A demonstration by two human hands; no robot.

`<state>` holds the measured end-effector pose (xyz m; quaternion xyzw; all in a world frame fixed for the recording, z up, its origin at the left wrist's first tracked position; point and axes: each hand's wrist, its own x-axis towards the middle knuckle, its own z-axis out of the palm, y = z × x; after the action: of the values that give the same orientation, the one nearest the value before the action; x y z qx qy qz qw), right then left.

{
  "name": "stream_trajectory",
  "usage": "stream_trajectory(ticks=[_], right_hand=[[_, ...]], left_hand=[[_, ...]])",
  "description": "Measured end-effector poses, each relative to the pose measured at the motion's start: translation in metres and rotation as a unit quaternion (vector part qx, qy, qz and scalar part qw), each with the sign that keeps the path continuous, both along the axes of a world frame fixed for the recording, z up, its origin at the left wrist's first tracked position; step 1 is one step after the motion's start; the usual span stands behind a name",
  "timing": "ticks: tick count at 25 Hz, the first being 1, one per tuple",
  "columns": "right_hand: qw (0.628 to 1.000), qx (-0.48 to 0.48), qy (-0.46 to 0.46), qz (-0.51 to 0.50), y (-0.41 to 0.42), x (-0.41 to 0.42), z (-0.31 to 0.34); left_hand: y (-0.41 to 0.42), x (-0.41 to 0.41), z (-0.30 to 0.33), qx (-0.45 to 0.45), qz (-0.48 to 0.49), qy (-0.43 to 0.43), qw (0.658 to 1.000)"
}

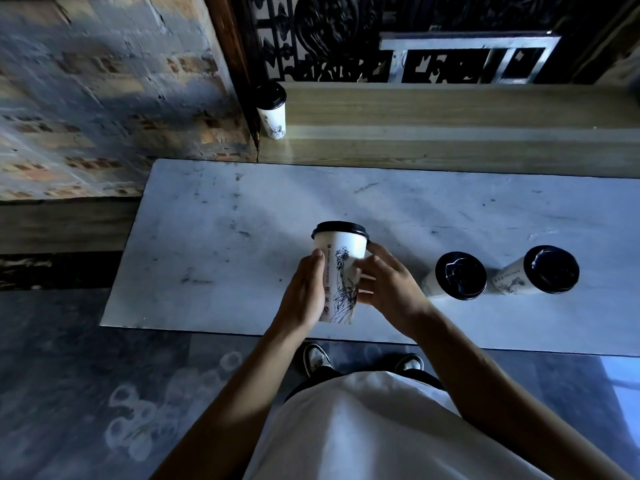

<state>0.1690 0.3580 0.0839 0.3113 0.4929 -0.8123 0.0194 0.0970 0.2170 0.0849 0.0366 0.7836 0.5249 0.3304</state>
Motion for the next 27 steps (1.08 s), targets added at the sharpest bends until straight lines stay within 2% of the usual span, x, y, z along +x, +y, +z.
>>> stream_trajectory(ticks=[2,4,7,10,14,19,24,27], right_hand=[[1.0,-0.008,0.003,0.0,0.003,0.001,0.0],[1.0,0.002,0.0,0.004,0.006,-0.001,0.001],[0.999,0.028,-0.01,0.011,0.005,-0.004,0.006],[0.998,0.062,-0.001,0.023,0.005,-0.007,0.009],[0.997,0.072,0.019,0.035,0.009,-0.008,0.011],[0.999,0.044,-0.013,-0.019,0.017,-0.013,0.005],[0.999,0.047,0.003,0.008,0.025,-0.013,0.009],[0.998,0.057,0.019,0.023,0.03,-0.012,0.008]], left_hand=[[-0.004,-0.005,-0.002,-0.021,-0.002,0.037,0.999],[-0.007,-0.009,-0.002,-0.024,0.035,0.074,0.996],[-0.012,-0.01,0.003,0.062,0.092,0.14,0.984],[-0.016,-0.011,0.003,0.107,0.06,0.176,0.977],[-0.017,-0.012,0.002,0.095,0.055,0.202,0.973],[-0.013,-0.013,0.009,0.104,0.063,0.232,0.965],[-0.007,-0.015,0.014,0.088,0.055,0.262,0.96],[-0.004,-0.015,0.017,0.09,0.078,0.23,0.966]])
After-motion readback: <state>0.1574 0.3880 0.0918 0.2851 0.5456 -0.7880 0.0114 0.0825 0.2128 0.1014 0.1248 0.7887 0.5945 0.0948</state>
